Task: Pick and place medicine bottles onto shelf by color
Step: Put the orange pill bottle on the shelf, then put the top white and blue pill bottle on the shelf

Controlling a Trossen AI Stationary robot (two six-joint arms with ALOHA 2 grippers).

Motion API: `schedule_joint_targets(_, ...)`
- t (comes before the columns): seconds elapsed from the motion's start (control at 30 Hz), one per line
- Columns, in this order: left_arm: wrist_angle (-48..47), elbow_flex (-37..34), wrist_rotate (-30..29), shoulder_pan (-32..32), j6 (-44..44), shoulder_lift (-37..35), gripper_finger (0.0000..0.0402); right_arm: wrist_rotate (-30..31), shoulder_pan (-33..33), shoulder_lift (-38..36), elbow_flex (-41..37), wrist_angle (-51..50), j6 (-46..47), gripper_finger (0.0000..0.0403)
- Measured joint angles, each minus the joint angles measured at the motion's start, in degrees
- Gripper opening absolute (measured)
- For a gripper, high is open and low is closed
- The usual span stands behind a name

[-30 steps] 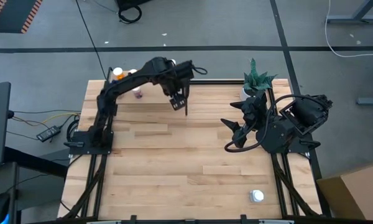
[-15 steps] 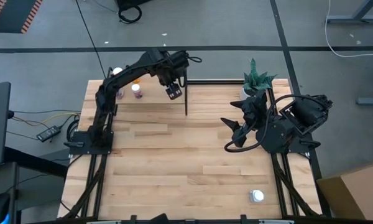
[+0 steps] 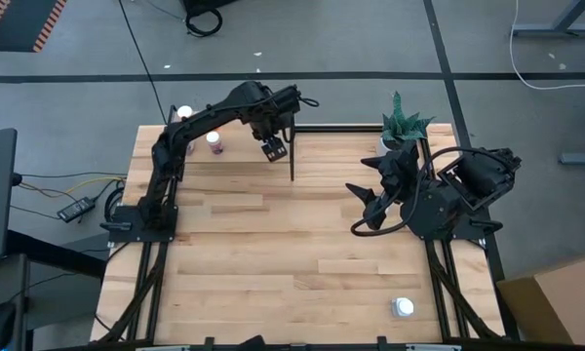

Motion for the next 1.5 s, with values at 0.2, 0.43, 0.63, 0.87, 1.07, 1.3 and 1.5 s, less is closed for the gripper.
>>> schedule_joint_targets(0.2,2.3,-0.1,0.0,0.0,0.0,0.0,0.0235,-0.2,0.0,0.0,0.0,0.0,0.0,0.0312)
schedule_joint_targets(0.43,3.4,-0.1,0.0,0.2,0.1,0.0,0.0233,-0.2,0.0,0.0,0.0,0.0,0.0,0.0312)
schedule_joint_targets(0.63,2.5,-0.1,0.0,0.4,0.4,0.0,0.0236,-0.2,0.0,0.0,0.0,0.0,0.0,0.0312)
schedule_joint_targets(0.87,2.0,-0.1,-0.8,0.4,0.0,0.0,0.0241,-0.2,0.0,0.0,0.0,0.0,-0.2,0.0312)
schedule_joint_targets(1.07,2.0,-0.1,-0.9,0.4,-0.1,0.0,0.0271,-0.2,0.0,0.0,0.0,0.0,-0.2,0.0312)
schedule_joint_targets(1.3,0.3,1.3,-0.9,0.4,-0.1,0.0,0.0307,0.2,-0.2,0.0,0.0,0.0,-0.2,0.0312)
schedule_joint_targets(1.5,-0.3,5.4,-0.7,0.3,-0.5,-1.7,0.0325,2.6,-2.5,0.0,0.0,0.0,-0.1,0.0312)
